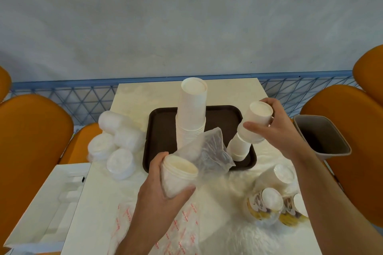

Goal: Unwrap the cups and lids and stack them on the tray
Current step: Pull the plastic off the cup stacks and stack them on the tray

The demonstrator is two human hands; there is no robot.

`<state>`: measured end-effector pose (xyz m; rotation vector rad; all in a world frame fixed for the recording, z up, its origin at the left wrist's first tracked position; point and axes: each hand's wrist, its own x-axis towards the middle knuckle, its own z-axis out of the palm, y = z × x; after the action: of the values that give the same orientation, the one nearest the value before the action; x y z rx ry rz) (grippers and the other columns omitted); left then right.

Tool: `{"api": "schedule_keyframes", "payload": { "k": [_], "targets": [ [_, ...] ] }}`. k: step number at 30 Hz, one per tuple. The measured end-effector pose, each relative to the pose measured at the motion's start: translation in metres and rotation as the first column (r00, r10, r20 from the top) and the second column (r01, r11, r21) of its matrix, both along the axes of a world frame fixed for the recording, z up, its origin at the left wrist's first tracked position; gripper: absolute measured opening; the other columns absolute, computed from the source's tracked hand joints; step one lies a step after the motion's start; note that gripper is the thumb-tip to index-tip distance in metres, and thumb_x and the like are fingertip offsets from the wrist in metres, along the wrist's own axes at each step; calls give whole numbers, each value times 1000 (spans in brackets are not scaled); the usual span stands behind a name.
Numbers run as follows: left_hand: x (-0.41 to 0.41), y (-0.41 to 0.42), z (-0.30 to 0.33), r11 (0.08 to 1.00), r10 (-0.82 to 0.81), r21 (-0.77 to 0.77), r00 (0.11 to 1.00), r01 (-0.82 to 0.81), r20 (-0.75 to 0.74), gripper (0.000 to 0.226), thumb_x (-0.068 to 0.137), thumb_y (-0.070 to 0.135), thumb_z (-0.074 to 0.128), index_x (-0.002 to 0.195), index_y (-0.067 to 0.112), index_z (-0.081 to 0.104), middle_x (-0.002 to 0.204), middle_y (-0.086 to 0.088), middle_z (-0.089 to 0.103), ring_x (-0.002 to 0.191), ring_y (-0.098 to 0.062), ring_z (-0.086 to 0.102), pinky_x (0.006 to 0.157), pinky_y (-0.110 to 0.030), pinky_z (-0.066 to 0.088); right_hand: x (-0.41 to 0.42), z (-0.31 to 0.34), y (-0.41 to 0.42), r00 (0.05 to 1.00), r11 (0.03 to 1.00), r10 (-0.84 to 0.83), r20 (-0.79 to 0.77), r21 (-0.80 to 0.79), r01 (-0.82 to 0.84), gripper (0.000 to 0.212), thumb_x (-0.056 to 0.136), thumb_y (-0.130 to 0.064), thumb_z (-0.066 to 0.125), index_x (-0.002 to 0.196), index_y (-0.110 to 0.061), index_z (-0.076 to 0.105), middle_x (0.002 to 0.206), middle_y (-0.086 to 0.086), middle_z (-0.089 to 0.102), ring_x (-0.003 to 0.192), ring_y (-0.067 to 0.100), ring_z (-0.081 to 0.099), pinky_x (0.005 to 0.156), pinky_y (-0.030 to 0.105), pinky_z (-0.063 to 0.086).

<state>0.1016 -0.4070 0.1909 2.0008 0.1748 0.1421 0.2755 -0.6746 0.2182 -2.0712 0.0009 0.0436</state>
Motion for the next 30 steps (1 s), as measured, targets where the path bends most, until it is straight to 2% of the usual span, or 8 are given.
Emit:
{"api": "schedule_keyframes", "payload": {
  "k": [4,8,13,19,25,30],
  "targets": [
    [-1,3,-1,1000,19,-4,1000,-19,-8,79,71,38,85,118,66,28,112,49,42,104,22,44,75,-12,43,15,-11,3,999,995,-5,32,-95,8,79,71,-25,91,129,-38,39,127,-5,51,115,23,53,95,43,55],
    [-2,4,-3,999,35,20,999,-35,-30,82,70,42,85,117,68,24,110,53,38,102,26,41,73,-10,41,25,-27,9,998,969,51,28,-244,-43,68,75,-24,89,129,-34,49,136,-4,50,112,17,47,87,30,45],
    [-5,6,-5,999,44,16,998,-44,-32,81,71,40,85,117,68,25,112,52,39,104,24,42,75,-12,42,32,-51,4,984,904,161,-72,-388,-177,59,84,-16,81,133,-30,52,145,5,46,115,21,45,92,28,39],
    [-3,5,-6,998,50,24,998,-49,-37,82,70,43,85,118,70,23,112,52,38,106,23,42,77,-12,42,30,-77,3,953,802,182,-244,-524,-287,73,80,-3,82,141,-30,51,140,9,54,125,30,51,107,43,44],
    [-1,2,-5,999,40,35,999,-38,-35,82,70,43,85,120,66,24,110,52,39,105,23,42,75,-10,42,30,-82,0,958,801,158,-239,-537,-266,86,79,-1,82,148,-34,44,142,8,55,126,32,53,105,46,47],
    [-2,1,-4,999,29,31,999,-28,-34,81,70,41,85,119,65,26,110,52,39,106,23,42,75,-8,41,22,-66,-4,972,808,139,-192,-545,-223,86,83,-3,80,152,-31,38,150,6,50,132,31,50,110,45,43]
  ]
}}
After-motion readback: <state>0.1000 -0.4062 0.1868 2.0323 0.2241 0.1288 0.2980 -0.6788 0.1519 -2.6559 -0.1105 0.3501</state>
